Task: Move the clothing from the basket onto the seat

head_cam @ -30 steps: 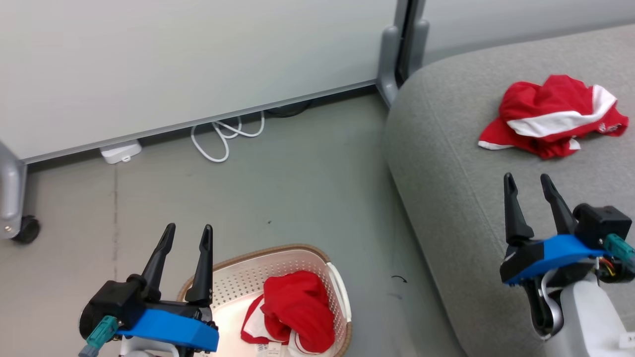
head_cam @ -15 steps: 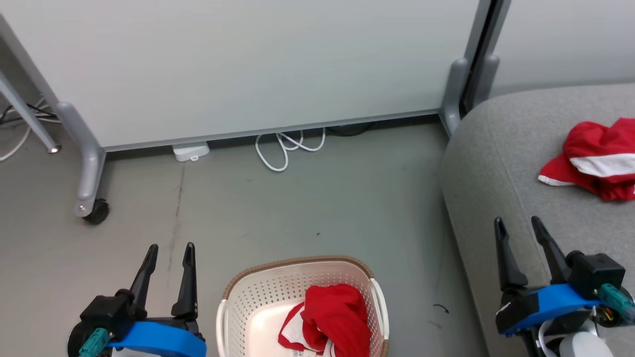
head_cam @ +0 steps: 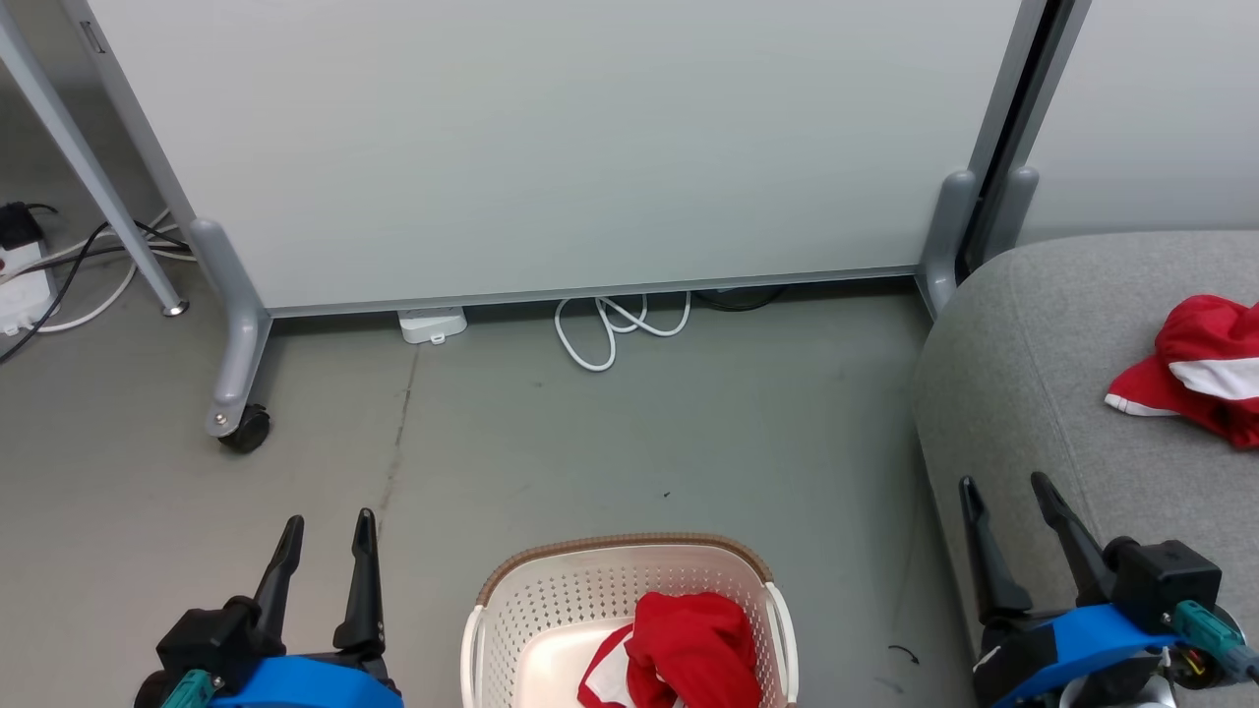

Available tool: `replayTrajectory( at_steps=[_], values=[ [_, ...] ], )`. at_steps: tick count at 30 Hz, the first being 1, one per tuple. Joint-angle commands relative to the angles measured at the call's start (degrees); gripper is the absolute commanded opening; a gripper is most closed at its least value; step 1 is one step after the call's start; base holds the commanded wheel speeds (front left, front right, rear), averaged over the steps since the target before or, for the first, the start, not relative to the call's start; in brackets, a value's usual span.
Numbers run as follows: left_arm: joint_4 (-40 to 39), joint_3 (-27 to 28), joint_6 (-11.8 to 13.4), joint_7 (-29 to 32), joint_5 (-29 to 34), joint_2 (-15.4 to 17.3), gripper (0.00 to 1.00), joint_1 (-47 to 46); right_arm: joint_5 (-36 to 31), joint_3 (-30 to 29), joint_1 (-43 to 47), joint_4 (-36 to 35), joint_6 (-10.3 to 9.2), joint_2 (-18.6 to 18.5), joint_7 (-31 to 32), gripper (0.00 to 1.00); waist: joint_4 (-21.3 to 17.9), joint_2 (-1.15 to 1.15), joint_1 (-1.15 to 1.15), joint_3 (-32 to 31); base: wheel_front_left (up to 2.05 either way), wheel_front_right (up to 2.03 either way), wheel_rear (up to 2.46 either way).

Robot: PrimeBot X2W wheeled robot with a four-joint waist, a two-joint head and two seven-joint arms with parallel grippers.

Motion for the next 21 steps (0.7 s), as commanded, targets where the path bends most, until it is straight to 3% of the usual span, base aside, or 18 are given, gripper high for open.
replayTrajectory(
  at_steps=[1, 21],
  values=[
    [0.05, 0.19, -0.07, -0.26, 0.41, 0.10, 1.00, 0.21, 0.26, 0.16, 0.86, -0.33, 0.03, 0.00, 0.09, 1.00, 0.00, 0.00, 0.00, -0.01, 0.00, 0.00, 0.00],
    [-0.24, -0.07, -0.07, -0.26, 0.18, 0.33, 1.00, -1.09, 1.91, 1.84, 0.15, -1.21, 0.03, 0.00, 0.71, 1.00, -0.42, 0.00, 0.00, 1.02, 0.00, 0.00, 0.00]
  ],
)
